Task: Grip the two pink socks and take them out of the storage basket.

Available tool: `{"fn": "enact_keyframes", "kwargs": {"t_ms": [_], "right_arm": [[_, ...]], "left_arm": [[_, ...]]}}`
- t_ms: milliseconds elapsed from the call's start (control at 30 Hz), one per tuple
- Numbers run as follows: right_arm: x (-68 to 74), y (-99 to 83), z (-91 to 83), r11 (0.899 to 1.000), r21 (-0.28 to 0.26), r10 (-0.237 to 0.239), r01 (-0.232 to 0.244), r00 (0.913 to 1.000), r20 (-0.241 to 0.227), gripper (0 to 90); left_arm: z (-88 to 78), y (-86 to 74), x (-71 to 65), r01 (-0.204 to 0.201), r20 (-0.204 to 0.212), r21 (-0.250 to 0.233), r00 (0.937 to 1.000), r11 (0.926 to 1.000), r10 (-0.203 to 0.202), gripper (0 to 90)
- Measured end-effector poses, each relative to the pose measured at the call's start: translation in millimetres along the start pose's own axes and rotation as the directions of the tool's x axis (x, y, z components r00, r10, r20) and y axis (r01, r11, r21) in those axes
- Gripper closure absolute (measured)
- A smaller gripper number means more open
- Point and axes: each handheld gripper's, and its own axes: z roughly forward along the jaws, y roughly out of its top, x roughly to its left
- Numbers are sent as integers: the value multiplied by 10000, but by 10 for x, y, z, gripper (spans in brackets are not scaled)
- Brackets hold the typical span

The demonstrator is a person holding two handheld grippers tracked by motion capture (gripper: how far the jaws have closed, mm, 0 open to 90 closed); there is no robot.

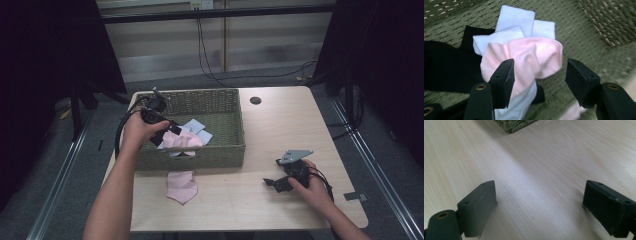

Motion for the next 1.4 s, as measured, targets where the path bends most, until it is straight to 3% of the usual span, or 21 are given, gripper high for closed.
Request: {"fn": "enact_keyframes", "kwargs": {"t_ms": [67,200,433,567,633,700,833,900,1000,1133,1267,1400], "right_arm": [[0,0,0,10000,-1,1,-1,10000,0,108],[0,0,0,10000,0,1,-1,10000,-1,108],[-1,0,-1,10000,2,4,-4,10000,-7,108],[-1,0,-1,10000,2,4,-4,10000,-7,108],[-1,0,-1,10000,1,2,-2,10000,-6,107],[0,0,0,10000,-1,5,-5,10000,-6,108],[3,0,-2,10000,32,46,-46,10000,-21,108],[2,0,-2,10000,29,46,-46,10000,-24,108],[2,0,-2,10000,28,45,-45,10000,-22,108],[0,0,0,10000,3,9,-9,10000,-11,108],[-1,0,0,10000,0,4,-4,10000,-8,108],[0,0,-1,10000,8,24,-24,10000,-10,108]], "left_arm": [[79,32,36,-55,-182,106,9998,9999,57,400],[277,60,129,238,-419,319,9989,9992,-225,401],[501,104,212,390,-189,498,9991,9980,-381,406],[575,103,239,421,-361,706,9986,9966,-396,410],[621,97,255,593,-468,914,9974,9941,-552,438],[646,99,263,671,-481,1225,9969,9902,-616,550],[692,102,272,704,-598,1578,9963,9850,-616,670],[680,104,279,793,-588,1563,9957,9845,-709,789],[626,107,266,914,-594,1530,9948,9840,-832,831],[485,119,233,1146,-500,1493,9929,9821,-1082,837],[319,150,172,999,-447,1463,9945,9842,-943,837],[173,170,140,1113,-380,1415,9935,9837,-1070,837]]}}
